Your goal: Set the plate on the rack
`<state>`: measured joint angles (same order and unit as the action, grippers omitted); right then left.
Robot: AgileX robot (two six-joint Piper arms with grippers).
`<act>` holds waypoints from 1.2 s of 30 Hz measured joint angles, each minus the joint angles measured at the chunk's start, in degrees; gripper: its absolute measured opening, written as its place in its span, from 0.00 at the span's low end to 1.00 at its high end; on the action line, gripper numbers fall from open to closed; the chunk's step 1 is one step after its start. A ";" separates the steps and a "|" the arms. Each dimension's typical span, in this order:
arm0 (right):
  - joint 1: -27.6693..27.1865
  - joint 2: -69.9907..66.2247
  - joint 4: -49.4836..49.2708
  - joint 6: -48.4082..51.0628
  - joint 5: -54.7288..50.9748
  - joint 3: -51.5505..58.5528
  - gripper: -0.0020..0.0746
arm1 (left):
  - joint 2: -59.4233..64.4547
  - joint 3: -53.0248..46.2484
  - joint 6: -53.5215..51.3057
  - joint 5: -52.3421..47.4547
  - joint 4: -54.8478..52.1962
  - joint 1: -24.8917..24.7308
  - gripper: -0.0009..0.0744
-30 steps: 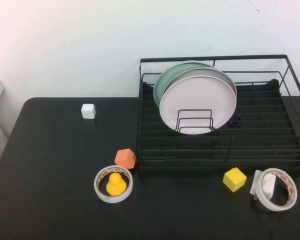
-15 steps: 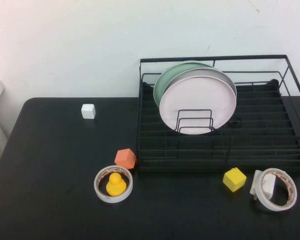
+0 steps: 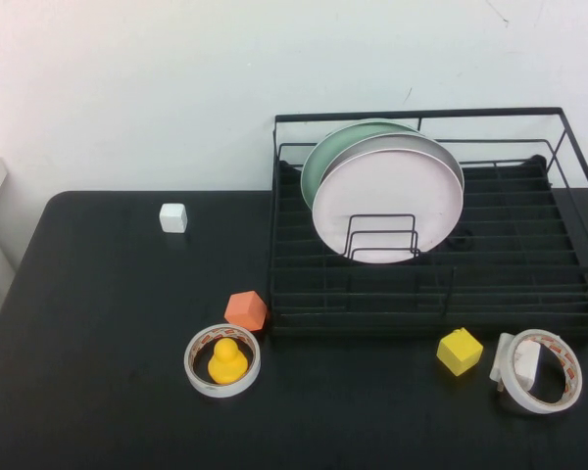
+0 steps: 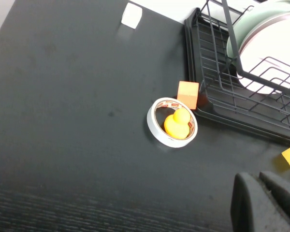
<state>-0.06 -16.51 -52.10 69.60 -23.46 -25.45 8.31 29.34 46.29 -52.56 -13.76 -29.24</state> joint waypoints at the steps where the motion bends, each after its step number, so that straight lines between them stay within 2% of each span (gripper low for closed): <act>1: 0.00 0.00 0.00 0.03 2.63 1.61 0.03 | 0.00 0.00 0.00 0.00 0.00 0.00 0.01; 6: 0.00 0.35 -0.33 -0.48 11.78 9.33 0.03 | 0.00 0.00 0.00 0.00 0.00 0.00 0.01; 8: 0.00 2.31 4.74 -6.51 13.63 12.69 0.03 | 0.00 0.00 0.00 0.00 0.00 0.00 0.01; 10: -0.21 5.38 15.56 -19.26 14.86 15.59 0.03 | 0.00 0.00 0.00 0.00 0.00 0.00 0.01; 14: -2.13 11.89 43.47 -53.98 14.86 20.82 0.03 | 0.00 0.00 0.00 0.00 0.00 0.00 0.01; 17: -4.07 15.94 53.43 -65.05 12.93 23.81 0.03 | 0.00 0.00 0.00 0.00 0.00 0.00 0.01; 22: -5.99 17.21 56.43 -69.22 9.44 26.90 0.03 | 0.00 0.00 0.00 0.00 0.00 0.00 0.01; 29: -6.23 17.21 56.80 -69.99 5.12 26.83 0.03 | 0.00 0.00 0.00 0.00 0.00 0.00 0.01; 36: -3.27 17.21 56.80 -71.58 4.87 26.83 0.03 | 0.00 0.00 0.00 -0.13 0.00 0.00 0.01</act>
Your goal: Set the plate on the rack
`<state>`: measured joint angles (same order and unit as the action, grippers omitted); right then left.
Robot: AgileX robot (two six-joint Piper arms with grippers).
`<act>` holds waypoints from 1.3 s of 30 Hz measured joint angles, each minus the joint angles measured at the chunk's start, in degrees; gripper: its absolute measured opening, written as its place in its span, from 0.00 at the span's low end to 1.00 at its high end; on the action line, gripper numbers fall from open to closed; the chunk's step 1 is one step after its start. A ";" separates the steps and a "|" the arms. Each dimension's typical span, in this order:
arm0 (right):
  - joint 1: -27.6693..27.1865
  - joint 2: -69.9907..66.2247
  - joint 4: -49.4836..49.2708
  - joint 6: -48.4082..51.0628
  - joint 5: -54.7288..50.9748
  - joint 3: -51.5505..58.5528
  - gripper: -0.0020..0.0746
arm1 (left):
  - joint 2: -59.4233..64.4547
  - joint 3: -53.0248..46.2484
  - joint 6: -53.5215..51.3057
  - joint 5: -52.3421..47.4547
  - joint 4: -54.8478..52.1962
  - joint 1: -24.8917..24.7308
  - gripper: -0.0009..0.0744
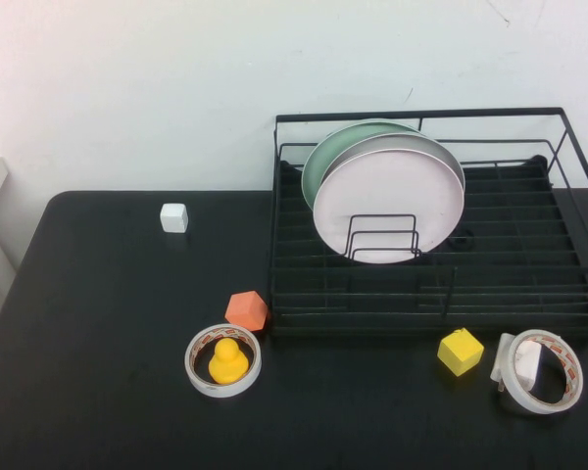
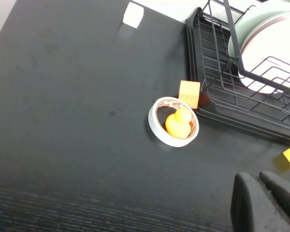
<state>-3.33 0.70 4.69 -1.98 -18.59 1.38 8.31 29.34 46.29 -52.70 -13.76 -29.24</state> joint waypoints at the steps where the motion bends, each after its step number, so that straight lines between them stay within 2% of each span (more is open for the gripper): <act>1: 0.56 0.00 0.00 -0.09 0.00 0.00 0.03 | 0.00 0.00 0.00 -0.04 0.00 0.00 0.01; 26: 1.33 0.00 0.00 -0.09 -0.05 -0.03 0.03 | 0.00 0.00 0.00 -0.27 0.00 0.00 0.01; 30: 1.33 0.00 0.00 -0.09 -0.05 -0.03 0.03 | -0.46 -0.66 -0.55 -0.48 -3.83 0.00 0.01; 35: 1.33 0.00 0.00 -0.09 -0.05 -0.03 0.03 | -3.47 -6.09 -9.58 6.60 -5.58 1.92 0.01; 39: 1.33 0.00 0.00 -0.09 -0.05 -0.03 0.03 | -7.53 -11.32 -20.59 15.15 -3.43 8.43 0.01</act>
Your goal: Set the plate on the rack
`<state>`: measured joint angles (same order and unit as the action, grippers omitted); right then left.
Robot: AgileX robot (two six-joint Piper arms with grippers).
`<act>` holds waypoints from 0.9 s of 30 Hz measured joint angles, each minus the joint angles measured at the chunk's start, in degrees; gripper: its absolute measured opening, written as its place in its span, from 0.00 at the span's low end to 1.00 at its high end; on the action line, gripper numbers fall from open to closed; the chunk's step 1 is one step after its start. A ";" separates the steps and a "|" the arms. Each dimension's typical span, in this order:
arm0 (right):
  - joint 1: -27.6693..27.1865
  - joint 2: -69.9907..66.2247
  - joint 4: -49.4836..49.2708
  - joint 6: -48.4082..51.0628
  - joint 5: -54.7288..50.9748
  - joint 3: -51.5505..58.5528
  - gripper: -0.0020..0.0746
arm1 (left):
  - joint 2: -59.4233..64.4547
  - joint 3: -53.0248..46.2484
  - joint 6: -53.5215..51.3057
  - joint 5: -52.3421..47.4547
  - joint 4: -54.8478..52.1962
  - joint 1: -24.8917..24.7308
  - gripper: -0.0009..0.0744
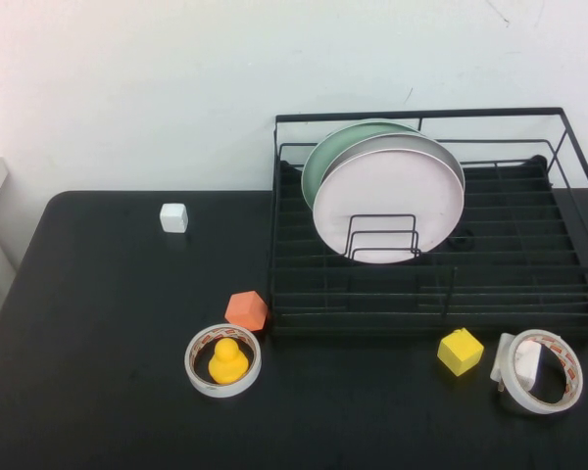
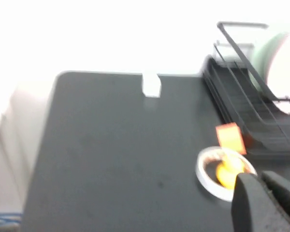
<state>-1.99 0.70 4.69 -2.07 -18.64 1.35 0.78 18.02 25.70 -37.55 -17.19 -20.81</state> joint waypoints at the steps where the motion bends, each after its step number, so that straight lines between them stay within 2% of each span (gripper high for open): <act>1: 0.00 0.00 0.00 0.00 0.00 0.00 0.03 | -0.91 -1.17 -1.21 1.78 1.05 2.33 0.01; 7: 0.12 0.00 0.00 0.00 0.00 0.00 0.03 | -1.64 -6.19 -3.85 7.44 7.41 16.15 0.01; 12: 0.12 0.00 0.00 0.00 -0.09 0.00 0.03 | -1.64 -11.71 -9.81 14.86 13.19 22.50 0.01; 17: 0.12 0.00 0.00 0.00 -0.09 0.00 0.03 | -1.64 -17.56 -13.72 21.11 17.67 23.27 0.01; 27: 0.12 0.00 0.00 0.00 -0.09 0.00 0.03 | -1.64 -19.09 -17.19 19.74 22.32 20.46 0.01</act>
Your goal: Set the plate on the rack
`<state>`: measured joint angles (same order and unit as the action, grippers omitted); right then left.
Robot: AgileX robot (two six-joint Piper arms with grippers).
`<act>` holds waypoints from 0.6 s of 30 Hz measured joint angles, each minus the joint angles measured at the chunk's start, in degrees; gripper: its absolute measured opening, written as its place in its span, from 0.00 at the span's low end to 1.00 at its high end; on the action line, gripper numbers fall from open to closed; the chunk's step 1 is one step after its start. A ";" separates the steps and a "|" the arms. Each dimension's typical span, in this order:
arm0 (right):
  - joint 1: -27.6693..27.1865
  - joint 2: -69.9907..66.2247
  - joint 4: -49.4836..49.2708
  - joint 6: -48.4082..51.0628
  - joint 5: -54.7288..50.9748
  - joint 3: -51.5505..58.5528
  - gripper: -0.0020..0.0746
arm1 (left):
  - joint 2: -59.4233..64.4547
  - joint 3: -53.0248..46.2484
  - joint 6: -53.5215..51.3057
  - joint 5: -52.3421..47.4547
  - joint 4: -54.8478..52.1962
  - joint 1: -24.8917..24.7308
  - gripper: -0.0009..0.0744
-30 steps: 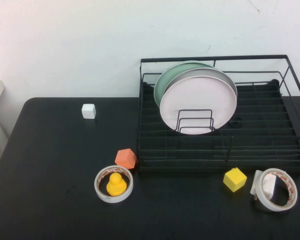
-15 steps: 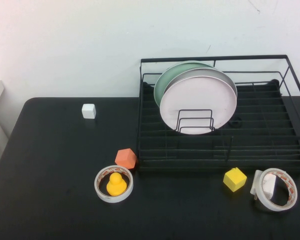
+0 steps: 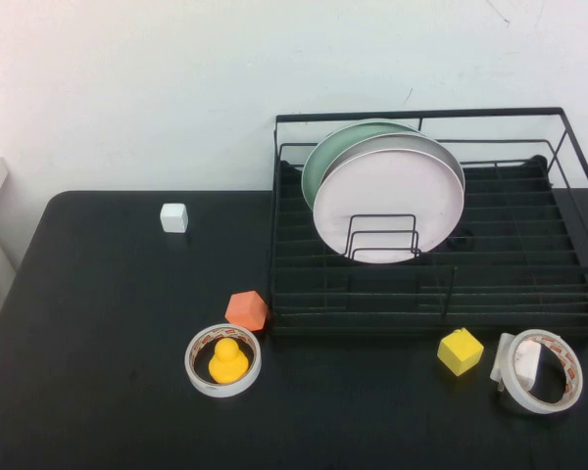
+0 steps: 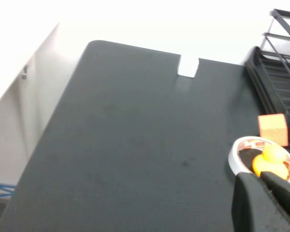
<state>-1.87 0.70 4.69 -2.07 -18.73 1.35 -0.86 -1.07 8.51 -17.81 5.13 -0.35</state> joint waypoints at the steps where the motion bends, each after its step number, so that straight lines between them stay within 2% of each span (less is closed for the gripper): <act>1: 0.00 0.00 0.00 0.00 0.00 0.00 0.03 | 0.00 0.00 -0.65 0.00 0.34 -0.32 0.01; 18: 0.00 0.00 0.00 0.00 0.00 0.00 0.03 | 0.00 0.00 -1.98 -0.22 1.51 -0.71 0.01</act>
<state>-1.87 0.70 4.69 -2.07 -18.73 1.35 -0.86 -1.07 6.52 -18.03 6.63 -1.06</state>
